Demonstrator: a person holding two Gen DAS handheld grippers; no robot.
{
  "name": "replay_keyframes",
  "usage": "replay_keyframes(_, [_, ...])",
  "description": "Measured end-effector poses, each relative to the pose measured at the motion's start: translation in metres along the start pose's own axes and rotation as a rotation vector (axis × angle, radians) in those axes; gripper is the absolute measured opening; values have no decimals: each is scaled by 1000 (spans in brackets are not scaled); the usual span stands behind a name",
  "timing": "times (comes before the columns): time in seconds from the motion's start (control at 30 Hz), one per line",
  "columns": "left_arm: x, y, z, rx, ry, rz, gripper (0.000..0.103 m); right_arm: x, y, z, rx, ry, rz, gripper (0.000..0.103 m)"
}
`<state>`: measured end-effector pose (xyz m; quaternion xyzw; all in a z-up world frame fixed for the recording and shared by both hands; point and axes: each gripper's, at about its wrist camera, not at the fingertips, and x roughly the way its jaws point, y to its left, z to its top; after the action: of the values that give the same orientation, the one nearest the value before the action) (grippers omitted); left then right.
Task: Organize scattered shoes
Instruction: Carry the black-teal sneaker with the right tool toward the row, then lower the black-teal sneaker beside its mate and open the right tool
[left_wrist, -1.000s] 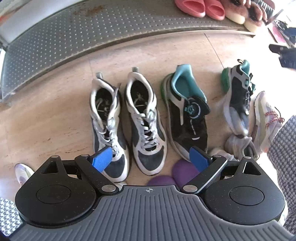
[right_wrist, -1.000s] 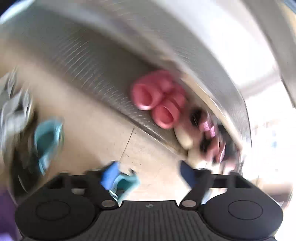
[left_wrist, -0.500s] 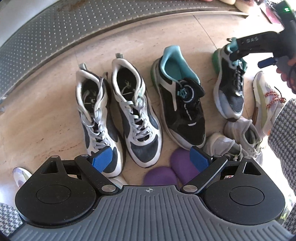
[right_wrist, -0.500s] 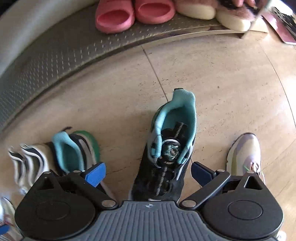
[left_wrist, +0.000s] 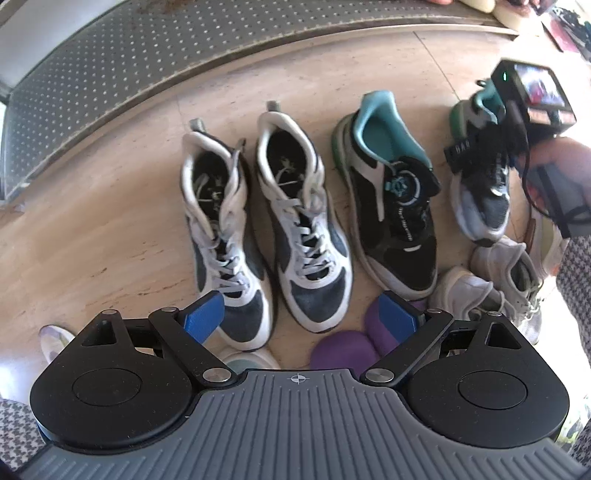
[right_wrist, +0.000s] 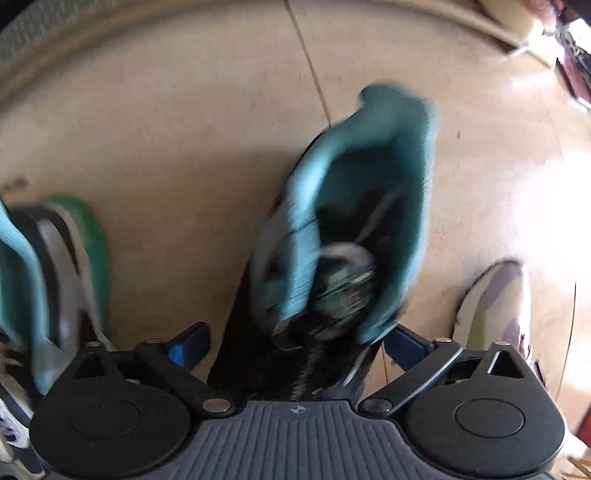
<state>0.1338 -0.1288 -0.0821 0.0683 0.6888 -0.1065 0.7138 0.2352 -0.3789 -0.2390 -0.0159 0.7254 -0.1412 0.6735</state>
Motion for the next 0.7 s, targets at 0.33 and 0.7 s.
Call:
replay_keyframes(0.33, [-6,5,-2,-4,-13,-2,94,-30,45,-5,-256,-226,167,70])
replay_keyframes(0.7, [-6,1,-3,8,-13,2,94,-14,27,-13,-243,-122,184,61])
